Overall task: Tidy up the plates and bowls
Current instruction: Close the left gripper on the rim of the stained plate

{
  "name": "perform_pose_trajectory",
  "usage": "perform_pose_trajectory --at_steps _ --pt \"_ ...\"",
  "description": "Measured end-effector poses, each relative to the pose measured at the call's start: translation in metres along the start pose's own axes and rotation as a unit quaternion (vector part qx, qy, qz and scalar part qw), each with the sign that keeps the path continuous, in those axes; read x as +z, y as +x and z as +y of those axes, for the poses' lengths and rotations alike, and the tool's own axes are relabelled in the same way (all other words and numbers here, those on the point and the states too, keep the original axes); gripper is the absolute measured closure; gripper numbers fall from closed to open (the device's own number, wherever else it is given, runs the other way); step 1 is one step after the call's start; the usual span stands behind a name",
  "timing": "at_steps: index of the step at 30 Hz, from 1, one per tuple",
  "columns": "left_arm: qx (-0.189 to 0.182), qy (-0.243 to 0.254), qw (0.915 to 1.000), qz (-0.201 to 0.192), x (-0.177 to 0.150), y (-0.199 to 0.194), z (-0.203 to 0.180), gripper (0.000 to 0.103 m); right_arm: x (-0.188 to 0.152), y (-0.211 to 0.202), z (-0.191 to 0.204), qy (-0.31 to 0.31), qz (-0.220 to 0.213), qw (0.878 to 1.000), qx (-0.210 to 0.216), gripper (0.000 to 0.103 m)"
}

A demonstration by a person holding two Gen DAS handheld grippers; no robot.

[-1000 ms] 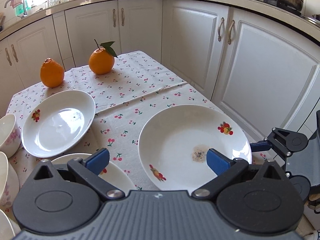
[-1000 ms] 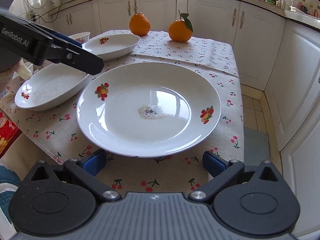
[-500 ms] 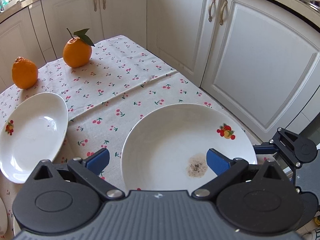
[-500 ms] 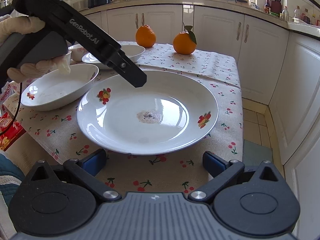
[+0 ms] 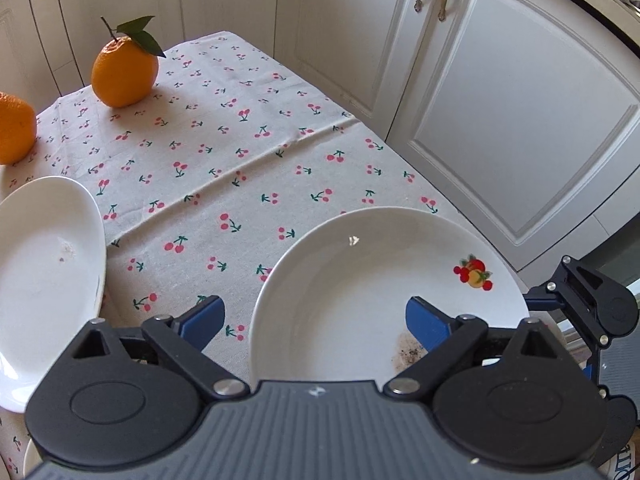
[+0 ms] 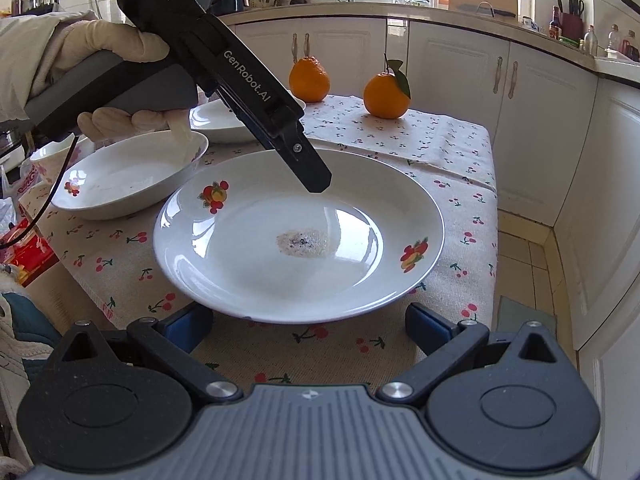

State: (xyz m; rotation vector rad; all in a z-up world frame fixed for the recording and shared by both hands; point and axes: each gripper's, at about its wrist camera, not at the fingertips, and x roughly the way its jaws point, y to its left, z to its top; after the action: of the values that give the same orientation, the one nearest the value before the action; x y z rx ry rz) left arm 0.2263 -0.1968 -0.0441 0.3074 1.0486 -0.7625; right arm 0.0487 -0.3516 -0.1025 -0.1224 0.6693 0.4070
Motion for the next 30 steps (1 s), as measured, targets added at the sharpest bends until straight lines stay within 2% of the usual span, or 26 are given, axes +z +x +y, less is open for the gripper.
perform_pose_trajectory --at_steps 3,11,13,19,24,30 --pt "-0.025 -0.008 0.9996 0.014 0.003 0.003 0.003 0.009 0.001 0.001 0.0 -0.004 -0.001 1.0 0.005 0.0" --pt "-0.032 0.0 0.9985 0.043 0.01 0.016 0.005 0.009 0.001 0.0 0.0 -0.01 0.002 1.0 0.01 0.0" --pt "-0.031 0.003 0.9985 0.046 0.011 0.017 0.006 0.018 0.002 0.001 0.0 -0.012 0.003 1.0 0.013 0.0" --pt "-0.042 0.01 0.9972 0.061 0.012 0.021 0.011 0.032 0.003 0.002 -0.001 -0.015 0.008 1.0 0.017 0.0" --pt "-0.046 0.023 0.9963 0.069 0.014 0.021 0.011 0.039 0.004 0.003 -0.002 -0.018 0.006 1.0 0.022 0.0" --pt "-0.045 0.036 0.9955 0.075 0.014 0.022 0.01 0.04 0.004 0.004 0.001 -0.027 -0.002 0.999 0.024 0.0"
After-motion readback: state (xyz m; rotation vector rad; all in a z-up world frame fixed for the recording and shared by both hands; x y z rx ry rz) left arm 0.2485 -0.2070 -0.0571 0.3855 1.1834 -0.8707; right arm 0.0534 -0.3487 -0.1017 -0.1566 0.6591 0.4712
